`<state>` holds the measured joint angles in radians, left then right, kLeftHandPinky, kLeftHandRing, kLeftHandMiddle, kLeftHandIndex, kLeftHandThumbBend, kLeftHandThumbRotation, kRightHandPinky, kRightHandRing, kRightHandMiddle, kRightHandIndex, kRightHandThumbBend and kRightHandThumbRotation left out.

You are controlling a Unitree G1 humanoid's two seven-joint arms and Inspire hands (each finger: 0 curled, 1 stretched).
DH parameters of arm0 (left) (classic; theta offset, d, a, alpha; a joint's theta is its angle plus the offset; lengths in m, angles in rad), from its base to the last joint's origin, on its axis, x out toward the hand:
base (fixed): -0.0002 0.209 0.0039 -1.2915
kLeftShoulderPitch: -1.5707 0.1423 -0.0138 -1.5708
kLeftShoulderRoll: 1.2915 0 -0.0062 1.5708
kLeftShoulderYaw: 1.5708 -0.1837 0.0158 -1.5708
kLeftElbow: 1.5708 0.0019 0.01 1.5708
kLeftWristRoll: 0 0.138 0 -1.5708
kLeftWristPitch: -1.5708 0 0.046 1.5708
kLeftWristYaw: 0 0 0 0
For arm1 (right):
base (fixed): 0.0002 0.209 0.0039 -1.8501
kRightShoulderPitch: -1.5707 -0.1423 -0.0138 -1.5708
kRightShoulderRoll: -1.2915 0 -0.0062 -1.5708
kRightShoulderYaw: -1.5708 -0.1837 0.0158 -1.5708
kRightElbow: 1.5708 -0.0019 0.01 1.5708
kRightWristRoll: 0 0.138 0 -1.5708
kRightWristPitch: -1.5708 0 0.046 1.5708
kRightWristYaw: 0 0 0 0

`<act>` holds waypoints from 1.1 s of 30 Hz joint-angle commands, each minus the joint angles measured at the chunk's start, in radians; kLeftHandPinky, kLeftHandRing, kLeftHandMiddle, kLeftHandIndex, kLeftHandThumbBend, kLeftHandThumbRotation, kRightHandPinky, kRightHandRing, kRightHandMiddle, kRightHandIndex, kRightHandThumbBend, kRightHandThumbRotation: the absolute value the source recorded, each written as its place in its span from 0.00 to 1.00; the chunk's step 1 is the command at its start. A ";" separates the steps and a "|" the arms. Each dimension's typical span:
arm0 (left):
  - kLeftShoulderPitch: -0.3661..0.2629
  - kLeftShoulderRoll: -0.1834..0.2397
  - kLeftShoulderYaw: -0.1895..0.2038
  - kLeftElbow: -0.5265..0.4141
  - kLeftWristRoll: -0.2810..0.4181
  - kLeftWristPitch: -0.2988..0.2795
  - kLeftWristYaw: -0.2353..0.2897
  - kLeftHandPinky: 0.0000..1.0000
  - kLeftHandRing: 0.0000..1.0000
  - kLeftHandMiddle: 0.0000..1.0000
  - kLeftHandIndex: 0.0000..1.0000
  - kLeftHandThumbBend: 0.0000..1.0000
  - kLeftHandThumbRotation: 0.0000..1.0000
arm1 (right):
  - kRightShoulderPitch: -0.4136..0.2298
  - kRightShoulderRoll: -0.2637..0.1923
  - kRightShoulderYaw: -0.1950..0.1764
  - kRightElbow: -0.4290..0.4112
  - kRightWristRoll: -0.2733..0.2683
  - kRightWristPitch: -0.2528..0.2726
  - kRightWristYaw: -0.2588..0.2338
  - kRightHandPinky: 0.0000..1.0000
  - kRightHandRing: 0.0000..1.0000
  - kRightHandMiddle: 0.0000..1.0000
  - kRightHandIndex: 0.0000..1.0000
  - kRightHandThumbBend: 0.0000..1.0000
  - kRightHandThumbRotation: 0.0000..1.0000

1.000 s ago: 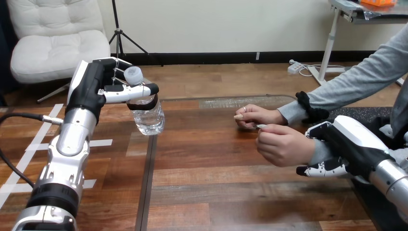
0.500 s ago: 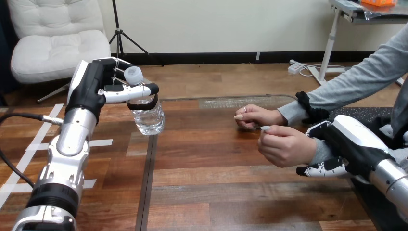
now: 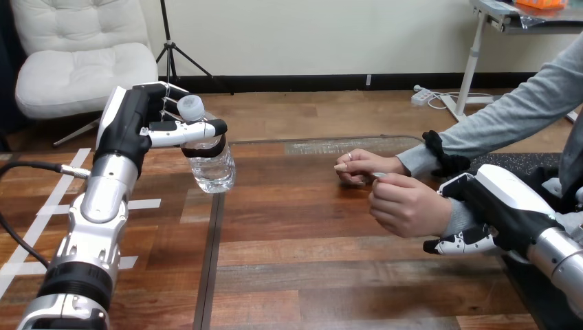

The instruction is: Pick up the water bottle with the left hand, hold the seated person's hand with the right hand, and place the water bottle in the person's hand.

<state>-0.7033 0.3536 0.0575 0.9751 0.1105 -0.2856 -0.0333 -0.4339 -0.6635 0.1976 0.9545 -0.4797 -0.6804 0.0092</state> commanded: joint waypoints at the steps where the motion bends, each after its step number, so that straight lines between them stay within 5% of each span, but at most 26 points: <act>1: -0.036 0.019 0.015 -0.072 -0.012 -0.025 0.006 0.33 0.38 0.42 0.45 0.74 0.00 | -0.042 0.028 0.004 0.004 0.008 -0.008 -0.016 0.19 0.24 0.30 0.31 0.67 0.00; 33: -0.034 0.014 0.025 -0.068 -0.030 -0.035 -0.011 0.33 0.37 0.42 0.45 0.73 0.00 | -0.049 0.027 0.009 0.017 -0.011 0.016 -0.040 0.21 0.25 0.31 0.34 0.68 0.00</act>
<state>-0.7018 0.3536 0.0584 0.9751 0.1077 -0.2882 -0.0402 -0.4339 -0.6615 0.2037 0.9695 -0.4913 -0.6700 -0.0018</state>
